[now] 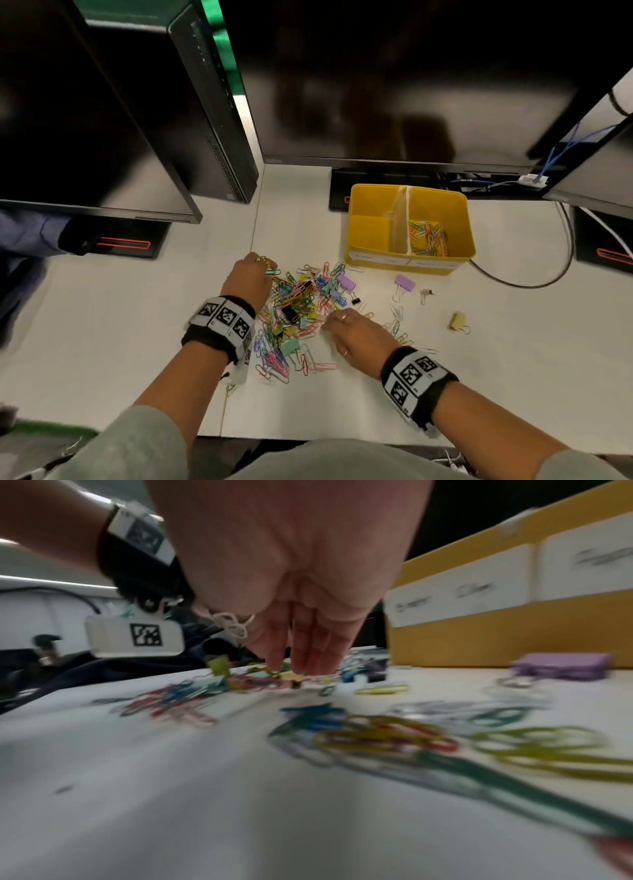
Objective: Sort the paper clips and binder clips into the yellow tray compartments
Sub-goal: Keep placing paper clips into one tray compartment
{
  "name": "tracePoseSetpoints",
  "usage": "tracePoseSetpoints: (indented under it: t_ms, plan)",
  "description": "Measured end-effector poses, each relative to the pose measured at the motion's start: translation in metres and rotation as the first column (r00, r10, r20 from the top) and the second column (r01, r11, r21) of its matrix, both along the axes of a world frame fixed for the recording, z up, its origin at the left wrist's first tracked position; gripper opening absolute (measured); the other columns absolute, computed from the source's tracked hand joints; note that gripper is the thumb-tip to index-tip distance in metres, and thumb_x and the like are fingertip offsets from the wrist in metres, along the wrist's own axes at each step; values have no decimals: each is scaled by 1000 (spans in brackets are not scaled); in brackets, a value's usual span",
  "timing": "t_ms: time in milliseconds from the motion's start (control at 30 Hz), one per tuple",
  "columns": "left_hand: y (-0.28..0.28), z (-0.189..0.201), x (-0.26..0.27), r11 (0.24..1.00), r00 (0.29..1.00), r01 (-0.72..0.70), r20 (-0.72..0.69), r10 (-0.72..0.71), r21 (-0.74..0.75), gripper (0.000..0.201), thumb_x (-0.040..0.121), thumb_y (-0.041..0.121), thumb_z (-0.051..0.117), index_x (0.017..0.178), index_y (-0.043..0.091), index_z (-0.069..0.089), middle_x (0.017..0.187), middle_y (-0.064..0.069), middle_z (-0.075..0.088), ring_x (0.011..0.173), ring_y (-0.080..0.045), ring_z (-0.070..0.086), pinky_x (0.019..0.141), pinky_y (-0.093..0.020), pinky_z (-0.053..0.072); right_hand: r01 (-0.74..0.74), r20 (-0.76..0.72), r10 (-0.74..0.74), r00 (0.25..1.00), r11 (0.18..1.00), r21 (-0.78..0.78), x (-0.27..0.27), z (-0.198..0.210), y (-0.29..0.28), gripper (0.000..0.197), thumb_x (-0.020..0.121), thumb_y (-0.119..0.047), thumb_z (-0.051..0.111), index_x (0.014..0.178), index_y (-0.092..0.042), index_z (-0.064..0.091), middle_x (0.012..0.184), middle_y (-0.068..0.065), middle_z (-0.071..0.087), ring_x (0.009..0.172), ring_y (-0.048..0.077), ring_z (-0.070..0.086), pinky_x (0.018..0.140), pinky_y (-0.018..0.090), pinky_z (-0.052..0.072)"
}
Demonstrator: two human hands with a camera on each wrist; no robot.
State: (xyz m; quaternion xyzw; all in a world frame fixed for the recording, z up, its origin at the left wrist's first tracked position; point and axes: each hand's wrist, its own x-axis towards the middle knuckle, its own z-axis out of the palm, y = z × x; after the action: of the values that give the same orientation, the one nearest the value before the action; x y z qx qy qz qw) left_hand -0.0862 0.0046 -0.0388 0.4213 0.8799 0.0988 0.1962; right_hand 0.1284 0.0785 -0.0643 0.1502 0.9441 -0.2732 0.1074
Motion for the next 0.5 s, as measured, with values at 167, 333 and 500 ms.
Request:
tracePoseSetpoints:
  t_ms: [167, 333, 500]
  plan:
    - [-32, 12, 29, 997, 995, 68, 70, -70, 38, 22, 91, 22, 58, 111, 16, 66, 119, -6, 56, 116, -23, 54, 96, -32, 47, -276, -102, 279, 955, 960, 41, -10, -15, -24, 32, 81, -5, 48, 111, -5, 58, 114, 14, 62, 107, 32, 56, 83, 43, 54]
    - [-61, 4, 63, 985, 994, 100, 54, -94, -140, 42, 84, 38, 65, 123, 25, 56, 130, 3, 41, 123, -15, 42, 93, -29, 50, -449, -48, 459, 887, 883, 140, 6, -28, -25, 39, 70, -20, 65, 108, -12, 62, 118, 4, 66, 102, 23, 64, 74, 33, 59]
    - [-58, -11, 59, 991, 997, 16, 80, -5, -135, 38, 87, 31, 63, 123, 17, 57, 131, 1, 37, 123, -16, 43, 97, -31, 50, -385, -26, 399, 917, 898, 214, 32, -26, -5, 40, 66, -35, 67, 104, -25, 67, 114, -9, 69, 104, 10, 65, 83, 21, 56]
